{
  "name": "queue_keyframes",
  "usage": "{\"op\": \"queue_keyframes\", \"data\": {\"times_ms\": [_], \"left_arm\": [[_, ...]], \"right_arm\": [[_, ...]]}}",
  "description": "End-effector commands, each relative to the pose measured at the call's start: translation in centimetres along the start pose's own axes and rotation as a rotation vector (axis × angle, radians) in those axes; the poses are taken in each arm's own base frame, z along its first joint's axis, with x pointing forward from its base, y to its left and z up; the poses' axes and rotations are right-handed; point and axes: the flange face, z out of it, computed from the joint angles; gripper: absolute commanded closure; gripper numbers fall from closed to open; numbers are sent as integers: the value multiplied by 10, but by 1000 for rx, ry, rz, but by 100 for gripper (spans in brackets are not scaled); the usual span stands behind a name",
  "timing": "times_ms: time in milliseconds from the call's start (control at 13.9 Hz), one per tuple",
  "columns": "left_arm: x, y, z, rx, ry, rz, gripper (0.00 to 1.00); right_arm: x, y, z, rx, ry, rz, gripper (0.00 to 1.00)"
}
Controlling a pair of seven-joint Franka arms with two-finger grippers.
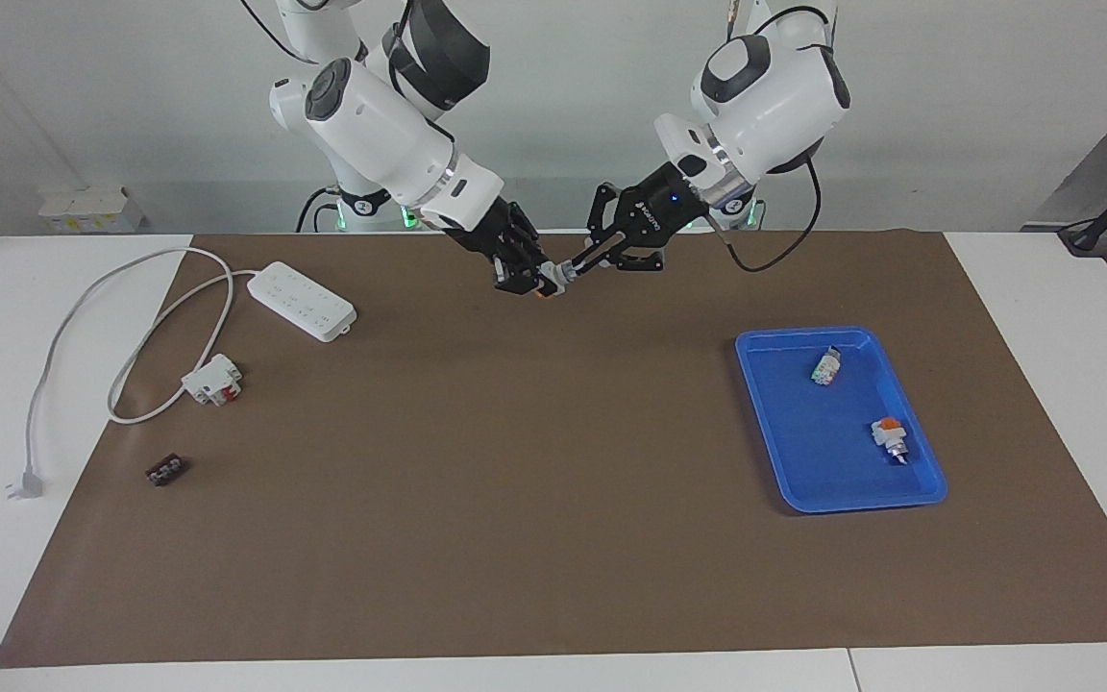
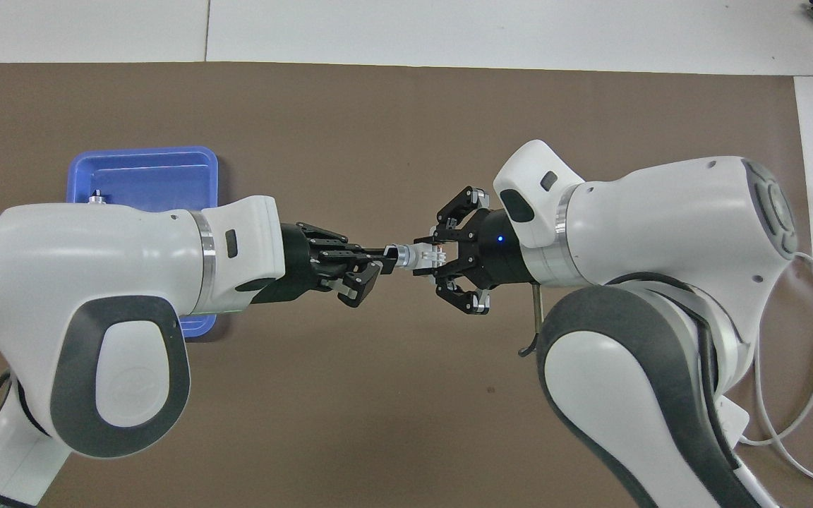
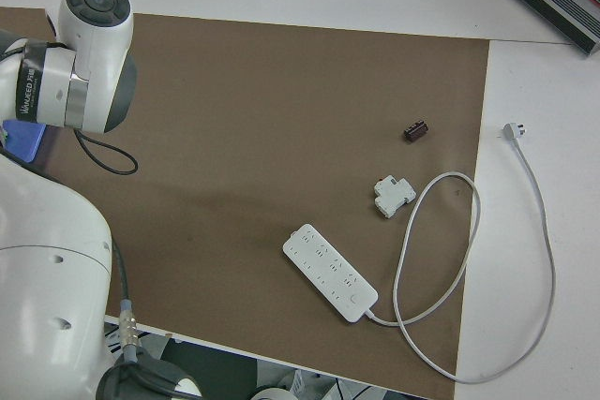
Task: Turn and place switch with both arms
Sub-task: 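Close the left gripper on the switch's free end beside the right gripper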
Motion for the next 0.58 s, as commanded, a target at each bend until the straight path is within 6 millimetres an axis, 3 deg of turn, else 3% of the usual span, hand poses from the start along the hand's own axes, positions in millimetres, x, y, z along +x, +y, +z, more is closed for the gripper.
{"op": "queue_keyframes", "data": {"times_ms": [0,216,288,360,504], "left_arm": [[-11,9,15,4,-37,25,100],[-10,7,14,7,-34,18,100],[-10,6,13,7,-34,16,100],[-10,6,13,8,-34,15,100],[-10,4,12,11,-30,-17,100]], "right_arm": [[10,-4,-12,-28,29,7,100],[10,-4,-12,-30,29,6,100],[11,-4,-12,-31,30,5,11],[11,-4,-11,-27,29,4,0],[11,-4,-12,-29,30,8,0]]}}
